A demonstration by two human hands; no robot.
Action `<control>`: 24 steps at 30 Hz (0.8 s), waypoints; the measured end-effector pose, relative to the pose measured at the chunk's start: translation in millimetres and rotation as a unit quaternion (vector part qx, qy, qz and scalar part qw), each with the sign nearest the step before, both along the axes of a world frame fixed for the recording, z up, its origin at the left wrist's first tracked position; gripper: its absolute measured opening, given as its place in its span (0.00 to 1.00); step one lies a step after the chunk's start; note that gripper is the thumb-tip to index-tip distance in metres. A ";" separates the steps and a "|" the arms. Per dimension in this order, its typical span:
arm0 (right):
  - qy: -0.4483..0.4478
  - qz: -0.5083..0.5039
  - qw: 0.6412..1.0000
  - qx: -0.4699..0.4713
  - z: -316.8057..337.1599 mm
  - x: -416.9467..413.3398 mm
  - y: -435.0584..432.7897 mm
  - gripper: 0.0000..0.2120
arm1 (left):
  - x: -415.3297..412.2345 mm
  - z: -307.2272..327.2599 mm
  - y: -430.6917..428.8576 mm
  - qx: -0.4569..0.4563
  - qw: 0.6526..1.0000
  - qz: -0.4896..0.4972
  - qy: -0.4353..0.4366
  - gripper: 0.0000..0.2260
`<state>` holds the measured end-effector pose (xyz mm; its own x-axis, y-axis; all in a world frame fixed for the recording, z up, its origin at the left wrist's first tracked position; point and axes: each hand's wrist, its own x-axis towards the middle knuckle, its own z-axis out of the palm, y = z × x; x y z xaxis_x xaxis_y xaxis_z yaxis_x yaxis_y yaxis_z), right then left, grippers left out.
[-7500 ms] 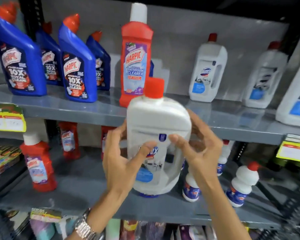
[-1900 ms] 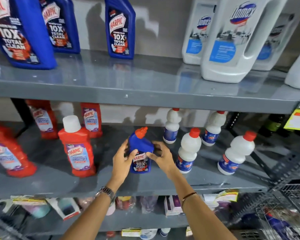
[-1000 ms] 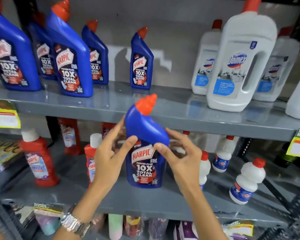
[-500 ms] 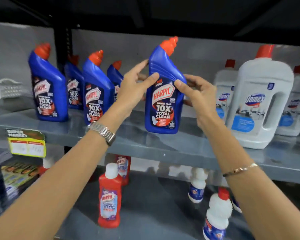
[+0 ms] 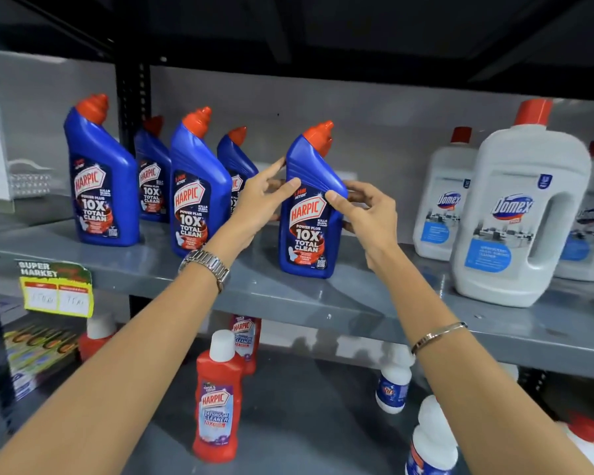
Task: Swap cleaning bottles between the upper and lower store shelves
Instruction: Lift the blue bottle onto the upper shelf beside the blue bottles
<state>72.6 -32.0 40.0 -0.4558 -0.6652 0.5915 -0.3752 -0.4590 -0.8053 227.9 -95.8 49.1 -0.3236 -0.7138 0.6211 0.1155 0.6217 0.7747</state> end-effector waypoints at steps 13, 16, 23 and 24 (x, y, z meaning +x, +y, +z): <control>0.005 -0.026 0.999 -0.028 -11.3 11.8 1.5 0.20 | -11.9 -18.6 5.3 0.004 0.994 0.098 0.056 0.19; 0.002 -0.029 0.999 -0.019 -11.9 13.4 2.2 0.20 | -14.6 -19.1 9.3 0.000 0.991 0.118 0.061 0.19; -0.002 -0.026 1.000 -0.011 -11.5 13.1 -0.3 0.21 | -17.7 -21.4 8.0 0.007 0.988 0.139 0.065 0.19; 0.005 -0.028 1.000 -0.004 -10.5 14.6 1.8 0.22 | -17.4 -21.4 10.6 0.007 0.988 0.142 0.063 0.19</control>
